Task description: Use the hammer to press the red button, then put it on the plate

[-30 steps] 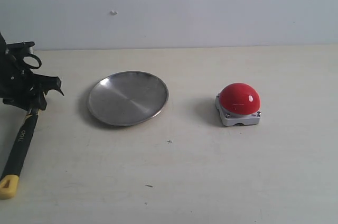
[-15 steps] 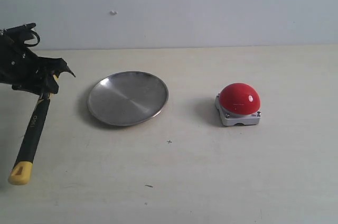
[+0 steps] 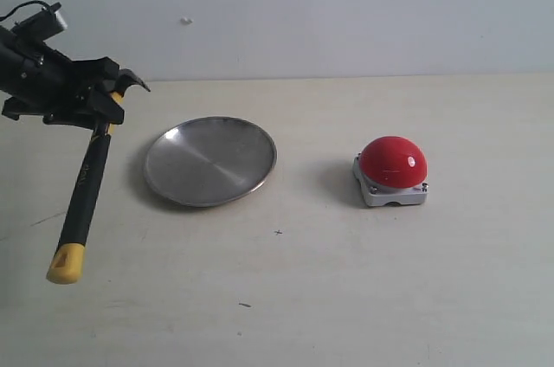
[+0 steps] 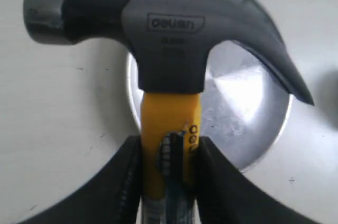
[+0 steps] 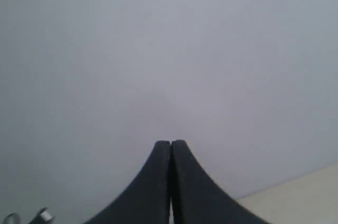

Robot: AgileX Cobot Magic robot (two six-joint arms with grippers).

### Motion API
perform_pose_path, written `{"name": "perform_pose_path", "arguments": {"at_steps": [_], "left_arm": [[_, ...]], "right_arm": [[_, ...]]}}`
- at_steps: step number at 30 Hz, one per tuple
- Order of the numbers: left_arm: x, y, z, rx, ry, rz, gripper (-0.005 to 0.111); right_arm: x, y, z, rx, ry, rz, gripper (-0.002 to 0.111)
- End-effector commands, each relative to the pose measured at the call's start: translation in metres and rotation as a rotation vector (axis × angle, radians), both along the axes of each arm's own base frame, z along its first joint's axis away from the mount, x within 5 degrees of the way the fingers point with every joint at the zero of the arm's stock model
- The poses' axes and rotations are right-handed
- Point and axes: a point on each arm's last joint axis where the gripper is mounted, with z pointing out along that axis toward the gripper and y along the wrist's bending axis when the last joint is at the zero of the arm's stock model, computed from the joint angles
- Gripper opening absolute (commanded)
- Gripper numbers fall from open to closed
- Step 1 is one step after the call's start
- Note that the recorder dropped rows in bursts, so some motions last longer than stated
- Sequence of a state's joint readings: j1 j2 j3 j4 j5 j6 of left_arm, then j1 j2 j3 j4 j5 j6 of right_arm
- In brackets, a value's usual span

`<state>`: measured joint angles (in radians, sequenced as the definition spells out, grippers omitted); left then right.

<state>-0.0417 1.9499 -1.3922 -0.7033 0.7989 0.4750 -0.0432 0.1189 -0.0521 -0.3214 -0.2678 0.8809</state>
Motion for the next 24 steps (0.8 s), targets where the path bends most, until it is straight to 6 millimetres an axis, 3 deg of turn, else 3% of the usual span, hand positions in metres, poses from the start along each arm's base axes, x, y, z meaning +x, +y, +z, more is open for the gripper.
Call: {"name": "perform_pose_path", "arguments": {"at_steps": [1, 5, 7, 12, 16, 21, 24], "left_arm": [[-0.001, -0.009, 0.016, -0.105, -0.043, -0.021, 0.000], [-0.002, -0.015, 0.021, -0.191, -0.052, -0.045, 0.000], [-0.001, -0.017, 0.024, -0.224, -0.065, -0.053, 0.000], [0.000, -0.021, 0.028, -0.281, -0.099, -0.063, 0.000], [0.001, -0.022, 0.030, -0.292, -0.131, -0.082, 0.000], [0.002, -0.022, 0.031, -0.281, -0.166, -0.101, 0.000], [0.004, -0.021, 0.031, -0.269, -0.181, -0.087, 0.000]], "right_arm": [[0.016, 0.025, 0.043, -0.095, -0.033, 0.278, 0.000], [0.060, 0.035, 0.060, -0.157, 0.165, 0.387, 0.000], [0.090, 0.042, 0.057, -0.137, 0.276, 0.481, 0.000], [0.166, 0.058, 0.015, -0.069, 0.511, 0.690, 0.002], [0.209, 0.084, -0.022, -0.075, 0.644, 0.773, 0.008], [0.252, 0.139, -0.057, -0.106, 0.736, 0.832, 0.017], [0.268, 0.174, -0.070, -0.182, 0.766, 0.851, 0.029]]}}
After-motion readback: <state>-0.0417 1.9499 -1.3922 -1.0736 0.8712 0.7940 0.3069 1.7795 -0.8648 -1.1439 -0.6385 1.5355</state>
